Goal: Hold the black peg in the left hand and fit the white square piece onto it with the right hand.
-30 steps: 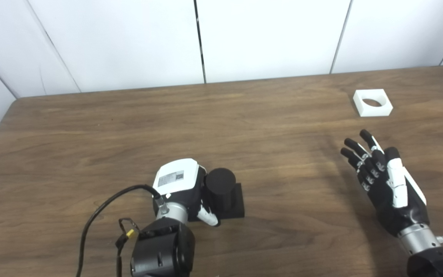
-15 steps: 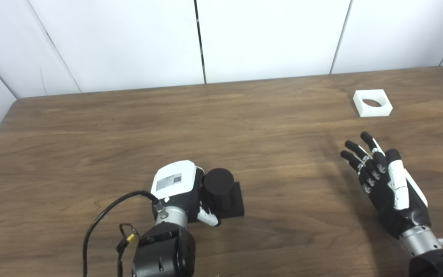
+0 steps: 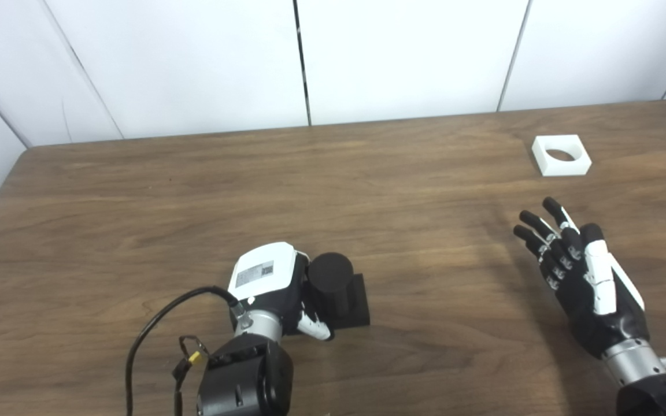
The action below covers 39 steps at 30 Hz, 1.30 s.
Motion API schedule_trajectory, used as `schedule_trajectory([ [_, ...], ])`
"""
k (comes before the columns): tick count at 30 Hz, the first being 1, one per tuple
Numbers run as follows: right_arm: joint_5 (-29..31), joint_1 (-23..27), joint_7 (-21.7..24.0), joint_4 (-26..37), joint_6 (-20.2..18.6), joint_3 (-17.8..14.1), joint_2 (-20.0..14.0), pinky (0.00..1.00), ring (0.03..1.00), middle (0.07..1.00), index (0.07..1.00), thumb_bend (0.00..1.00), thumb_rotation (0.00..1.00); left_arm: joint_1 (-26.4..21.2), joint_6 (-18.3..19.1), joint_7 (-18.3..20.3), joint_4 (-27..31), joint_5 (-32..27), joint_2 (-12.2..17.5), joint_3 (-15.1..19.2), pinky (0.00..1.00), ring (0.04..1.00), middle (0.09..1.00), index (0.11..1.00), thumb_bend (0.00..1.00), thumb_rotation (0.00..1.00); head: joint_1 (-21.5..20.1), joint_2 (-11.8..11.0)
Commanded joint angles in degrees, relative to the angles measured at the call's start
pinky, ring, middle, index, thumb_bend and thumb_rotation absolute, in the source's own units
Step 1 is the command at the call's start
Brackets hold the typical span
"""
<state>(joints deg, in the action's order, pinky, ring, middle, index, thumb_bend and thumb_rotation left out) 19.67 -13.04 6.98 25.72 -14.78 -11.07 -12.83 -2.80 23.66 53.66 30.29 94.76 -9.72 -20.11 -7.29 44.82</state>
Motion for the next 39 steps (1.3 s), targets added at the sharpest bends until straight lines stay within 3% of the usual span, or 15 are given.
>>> schedule_trajectory([
  [1,0.5,0.7,0.3,2.2,1.1,-0.4,-0.7,1.00,0.907,0.911,1.000,0.58,1.00,-0.2,-1.5,3.6,-2.4,-1.9,-5.3,-1.4,0.93,0.883,0.806,0.482,0.52,0.06,-0.1,0.0],
  [15,0.5,1.3,0.2,1.9,1.2,-0.3,-0.3,1.00,0.909,0.918,1.000,0.58,1.00,-1.3,-3.0,5.7,-2.6,-2.2,-3.9,-1.8,0.95,0.893,0.822,0.484,0.52,0.06,-1.0,-1.0],
  [22,1.4,4.7,-1.5,2.2,-0.6,-1.6,-0.3,1.00,0.943,0.928,1.000,0.57,1.00,-1.0,-4.4,5.7,-2.3,-2.0,-2.8,-1.8,0.89,0.881,0.816,0.485,0.52,0.06,-3.8,-3.6],
  [32,-1.2,9.9,-5.1,2.6,-3.0,-2.6,0.0,1.00,0.948,0.921,1.000,0.59,0.92,0.9,-5.5,4.9,-2.1,-3.1,-1.4,-0.9,0.88,0.860,0.807,0.487,0.52,0.06,-10.1,-10.6],
  [39,-2.5,11.7,-6.0,3.5,-5.0,-3.1,-1.0,1.00,0.944,0.929,1.000,0.64,0.87,1.6,-5.8,3.6,-1.8,-5.2,-0.9,0.0,0.89,0.862,0.794,0.486,0.52,0.06,-10.9,-11.6],
])
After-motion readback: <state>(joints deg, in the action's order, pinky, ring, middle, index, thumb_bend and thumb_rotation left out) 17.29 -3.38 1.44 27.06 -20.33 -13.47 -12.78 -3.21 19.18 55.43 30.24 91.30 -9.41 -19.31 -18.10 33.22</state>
